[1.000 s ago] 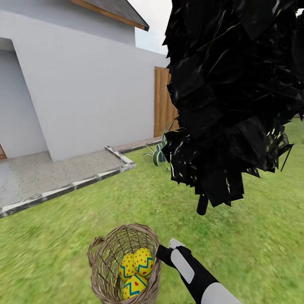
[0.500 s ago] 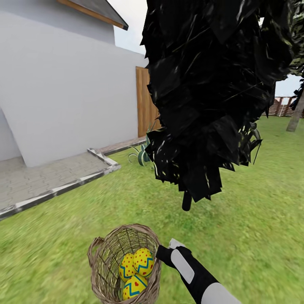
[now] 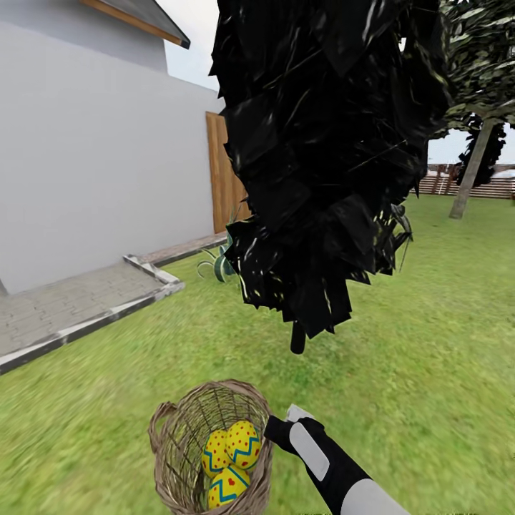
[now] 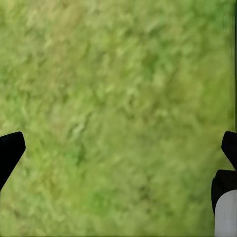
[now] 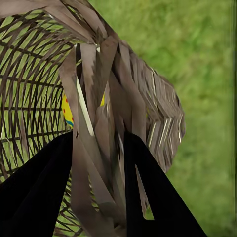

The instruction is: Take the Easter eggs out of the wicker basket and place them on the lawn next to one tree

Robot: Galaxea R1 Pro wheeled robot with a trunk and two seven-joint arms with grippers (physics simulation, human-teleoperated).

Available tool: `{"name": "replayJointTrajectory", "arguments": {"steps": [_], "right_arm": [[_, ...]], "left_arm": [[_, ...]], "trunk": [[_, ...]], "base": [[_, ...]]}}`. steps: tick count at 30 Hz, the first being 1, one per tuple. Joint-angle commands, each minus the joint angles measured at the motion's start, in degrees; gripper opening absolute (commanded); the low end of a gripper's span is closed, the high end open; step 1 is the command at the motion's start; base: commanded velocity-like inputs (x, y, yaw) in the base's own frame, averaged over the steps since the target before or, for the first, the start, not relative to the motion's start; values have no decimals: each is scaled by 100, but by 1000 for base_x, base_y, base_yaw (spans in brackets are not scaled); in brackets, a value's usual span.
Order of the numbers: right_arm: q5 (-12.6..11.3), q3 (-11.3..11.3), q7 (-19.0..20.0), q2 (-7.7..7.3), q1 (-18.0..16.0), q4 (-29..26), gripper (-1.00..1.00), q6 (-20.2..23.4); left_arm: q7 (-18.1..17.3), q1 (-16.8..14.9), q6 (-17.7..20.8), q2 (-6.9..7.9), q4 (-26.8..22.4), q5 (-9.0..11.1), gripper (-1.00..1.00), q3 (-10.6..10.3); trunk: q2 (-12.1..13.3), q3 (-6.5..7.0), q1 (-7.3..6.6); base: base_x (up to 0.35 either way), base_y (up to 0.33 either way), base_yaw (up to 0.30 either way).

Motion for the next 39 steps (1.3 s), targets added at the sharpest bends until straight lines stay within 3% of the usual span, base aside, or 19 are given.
{"name": "replayJointTrajectory", "arguments": {"steps": [1,14,39], "right_arm": [[-57,15,-47,0,-7,-9,-100,0],[-57,15,-47,0,-7,-5,-100,0],[-57,15,-47,0,-6,2,-100,0]], "left_arm": [[26,-2,-20,6,1,58,100,-48],[26,-2,-20,6,0,58,100,-48],[35,-2,-28,6,0,67,100,-31]], "trunk": [[-4,-6,0],[-4,-6,0],[-4,-6,0]], "base": [[0,0,-191],[0,0,-198],[0,0,-281]]}}
